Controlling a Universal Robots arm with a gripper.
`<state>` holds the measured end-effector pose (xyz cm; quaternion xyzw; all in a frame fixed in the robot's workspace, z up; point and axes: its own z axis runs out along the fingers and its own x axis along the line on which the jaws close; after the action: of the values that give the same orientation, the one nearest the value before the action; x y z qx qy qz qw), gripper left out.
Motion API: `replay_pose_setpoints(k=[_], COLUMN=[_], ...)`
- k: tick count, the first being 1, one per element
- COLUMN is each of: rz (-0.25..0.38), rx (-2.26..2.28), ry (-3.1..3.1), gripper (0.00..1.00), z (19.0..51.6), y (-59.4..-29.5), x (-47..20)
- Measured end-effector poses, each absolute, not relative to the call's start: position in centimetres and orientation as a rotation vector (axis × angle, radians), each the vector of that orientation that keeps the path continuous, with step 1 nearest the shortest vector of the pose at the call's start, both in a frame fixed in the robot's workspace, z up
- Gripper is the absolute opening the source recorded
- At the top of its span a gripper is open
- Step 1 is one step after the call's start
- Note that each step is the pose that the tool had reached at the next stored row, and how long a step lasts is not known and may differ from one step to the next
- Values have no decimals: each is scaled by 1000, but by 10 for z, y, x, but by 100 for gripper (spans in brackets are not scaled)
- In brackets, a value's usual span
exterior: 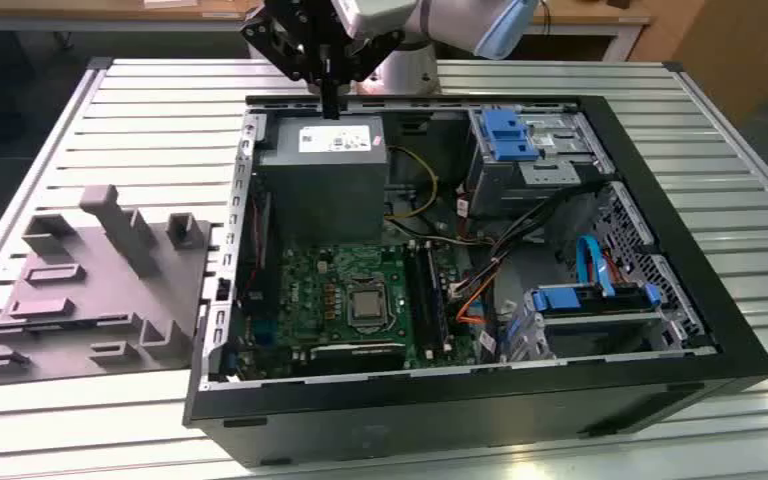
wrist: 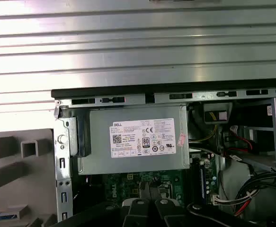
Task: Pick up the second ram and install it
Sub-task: 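Reach for the second ram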
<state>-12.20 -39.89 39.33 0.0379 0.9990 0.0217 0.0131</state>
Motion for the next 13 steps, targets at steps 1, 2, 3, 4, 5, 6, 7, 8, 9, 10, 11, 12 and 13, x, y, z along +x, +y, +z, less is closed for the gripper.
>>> replay_pose_setpoints(k=[1, 2, 3, 4, 5, 6, 7, 8, 9, 10, 11, 12, 13], rz=[68, 68, 68, 68, 68, 68, 68, 68, 68, 68, 68, 68, 68], rx=[118, 118, 118, 118, 118, 118, 118, 118, 118, 118, 118, 118, 118], ry=[3112, 3112, 3112, 3112, 3113, 3112, 3112, 3112, 3112, 3112, 3112, 3112, 3112], gripper=[10, 10, 10, 10, 10, 10, 10, 10, 10, 10, 10, 10, 10], z=[393, 393, 393, 393, 393, 393, 393, 393, 393, 393, 393, 393, 393], y=[-399, -399, -399, -399, -399, -399, -399, -399, -399, -399, -399, -399, -399], x=[-122, -122, -122, -122, -122, -122, -122, -122, -122, -122, -123, -123, -124])
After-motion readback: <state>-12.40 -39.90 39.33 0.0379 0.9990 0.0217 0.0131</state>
